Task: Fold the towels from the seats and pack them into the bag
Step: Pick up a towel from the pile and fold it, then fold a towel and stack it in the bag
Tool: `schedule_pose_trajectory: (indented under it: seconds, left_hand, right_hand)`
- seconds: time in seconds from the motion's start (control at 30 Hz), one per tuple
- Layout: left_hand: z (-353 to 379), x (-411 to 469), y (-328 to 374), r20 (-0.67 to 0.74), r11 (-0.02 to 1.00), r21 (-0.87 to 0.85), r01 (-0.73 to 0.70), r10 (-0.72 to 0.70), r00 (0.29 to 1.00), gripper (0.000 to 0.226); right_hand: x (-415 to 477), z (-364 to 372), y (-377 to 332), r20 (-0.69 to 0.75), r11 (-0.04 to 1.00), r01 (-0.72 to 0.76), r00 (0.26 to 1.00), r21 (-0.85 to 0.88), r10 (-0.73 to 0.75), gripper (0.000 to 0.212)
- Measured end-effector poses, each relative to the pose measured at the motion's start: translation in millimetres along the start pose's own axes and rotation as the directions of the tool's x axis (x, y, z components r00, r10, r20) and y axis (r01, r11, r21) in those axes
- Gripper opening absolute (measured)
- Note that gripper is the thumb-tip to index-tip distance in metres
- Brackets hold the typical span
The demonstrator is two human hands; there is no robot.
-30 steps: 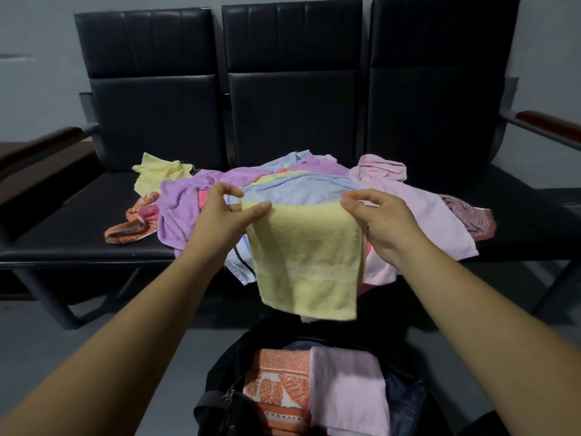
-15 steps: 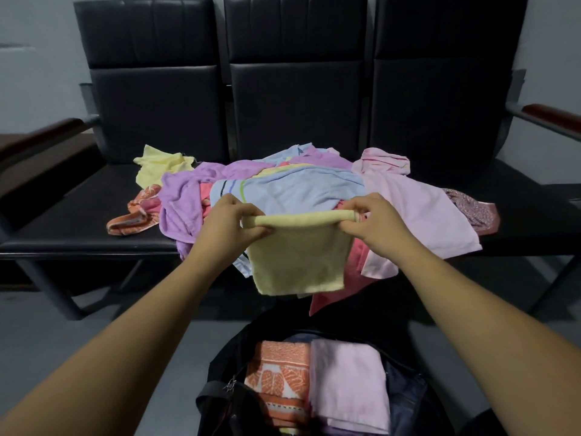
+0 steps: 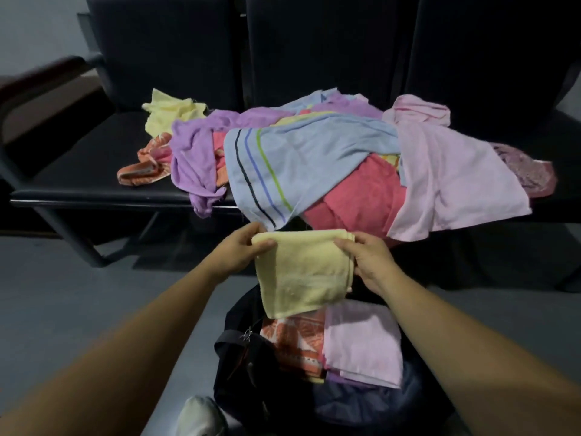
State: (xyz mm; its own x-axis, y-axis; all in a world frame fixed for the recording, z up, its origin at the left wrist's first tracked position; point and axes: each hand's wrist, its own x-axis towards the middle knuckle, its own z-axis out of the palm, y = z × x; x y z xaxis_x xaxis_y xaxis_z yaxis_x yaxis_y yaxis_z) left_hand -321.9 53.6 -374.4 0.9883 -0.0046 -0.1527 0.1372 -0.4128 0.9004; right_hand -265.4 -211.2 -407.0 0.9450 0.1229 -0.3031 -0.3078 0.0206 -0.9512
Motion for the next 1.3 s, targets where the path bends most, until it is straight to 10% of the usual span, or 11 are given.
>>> schedule_pose_trajectory:
  seconds: [0.3, 0.7, 1.3]
  left_hand:
    - [19.8, 16.8, -96.4, 0.282, 0.91, 0.032, 0.413, -0.404, 0.87, 0.031]
    - [101.2, 69.6, -211.0, -0.114, 0.856, 0.223, 0.465, -0.451, 0.885, 0.042]
    - [46.4, 66.2, -94.9, 0.003, 0.731, 0.597, 0.331, -0.415, 0.91, 0.027]
  right_hand:
    - [29.7, -1.6, 85.8, 0.199, 0.785, -0.567, 0.764, -0.248, 0.614, 0.012]
    - [90.3, 33.1, 196.7, -0.277, 0.711, -0.395, 0.918, -0.582, 0.283, 0.048]
    - [58.9, 19.8, 88.9, -0.048, 0.638, -0.141, 0.986, -0.757, 0.161, 0.011]
